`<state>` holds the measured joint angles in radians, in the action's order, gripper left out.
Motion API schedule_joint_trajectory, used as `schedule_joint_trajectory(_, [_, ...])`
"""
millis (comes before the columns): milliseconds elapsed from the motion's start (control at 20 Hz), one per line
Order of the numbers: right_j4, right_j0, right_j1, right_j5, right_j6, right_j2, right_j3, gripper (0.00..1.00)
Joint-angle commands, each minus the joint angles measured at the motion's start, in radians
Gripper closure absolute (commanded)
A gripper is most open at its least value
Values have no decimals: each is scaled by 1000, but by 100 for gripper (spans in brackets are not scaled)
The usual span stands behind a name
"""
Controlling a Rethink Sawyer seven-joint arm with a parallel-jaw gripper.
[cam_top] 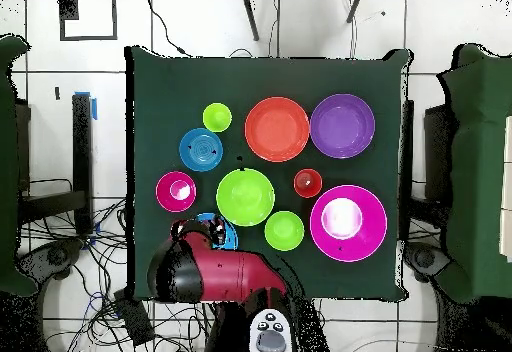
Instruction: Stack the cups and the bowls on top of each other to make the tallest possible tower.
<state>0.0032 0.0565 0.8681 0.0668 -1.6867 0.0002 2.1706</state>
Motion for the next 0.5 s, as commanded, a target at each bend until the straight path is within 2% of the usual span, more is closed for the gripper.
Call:
schedule_joint_trajectory(50, [-32,70,-59,26,-104,60,-44,0])
schedule_joint_trajectory(250, [-47,140,-45,46,-76,98,-32,0])
schedule_joint_trajectory(500, [-60,161,-67,37,-66,102,-52,0])
